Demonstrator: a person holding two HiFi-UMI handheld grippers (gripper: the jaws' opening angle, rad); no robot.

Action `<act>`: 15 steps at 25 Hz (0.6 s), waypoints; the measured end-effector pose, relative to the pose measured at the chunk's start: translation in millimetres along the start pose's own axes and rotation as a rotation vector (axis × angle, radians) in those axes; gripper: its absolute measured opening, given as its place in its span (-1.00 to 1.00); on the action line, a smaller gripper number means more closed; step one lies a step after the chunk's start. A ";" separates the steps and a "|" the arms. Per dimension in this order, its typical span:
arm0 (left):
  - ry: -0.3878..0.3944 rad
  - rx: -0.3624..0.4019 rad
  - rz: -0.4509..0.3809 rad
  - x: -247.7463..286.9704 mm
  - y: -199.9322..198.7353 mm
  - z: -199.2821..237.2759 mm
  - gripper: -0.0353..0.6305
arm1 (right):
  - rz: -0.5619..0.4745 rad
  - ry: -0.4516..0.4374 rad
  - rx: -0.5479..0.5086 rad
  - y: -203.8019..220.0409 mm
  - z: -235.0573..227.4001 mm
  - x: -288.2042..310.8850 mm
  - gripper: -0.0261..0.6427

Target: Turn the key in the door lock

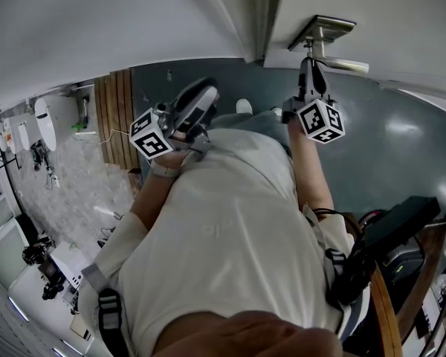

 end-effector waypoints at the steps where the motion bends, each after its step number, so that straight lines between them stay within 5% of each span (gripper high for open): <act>1: 0.000 -0.001 0.001 0.1 0.8 -0.2 -0.73 | -0.001 -0.008 0.036 -0.1 -0.9 -0.4 -0.79; 15: -0.012 -0.007 -0.011 -2.5 0.5 -0.7 -0.73 | 0.016 -0.073 0.485 1.6 -2.3 -3.9 -0.78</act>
Point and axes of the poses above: the fingertips, and each gripper's own axes: x forward along the fingers, z to its left, y out of its underside, the point moved 7 cm from there along -x, backward along the fingers, and after that the axes turned 8 degrees about x, right-handed, at the moved point
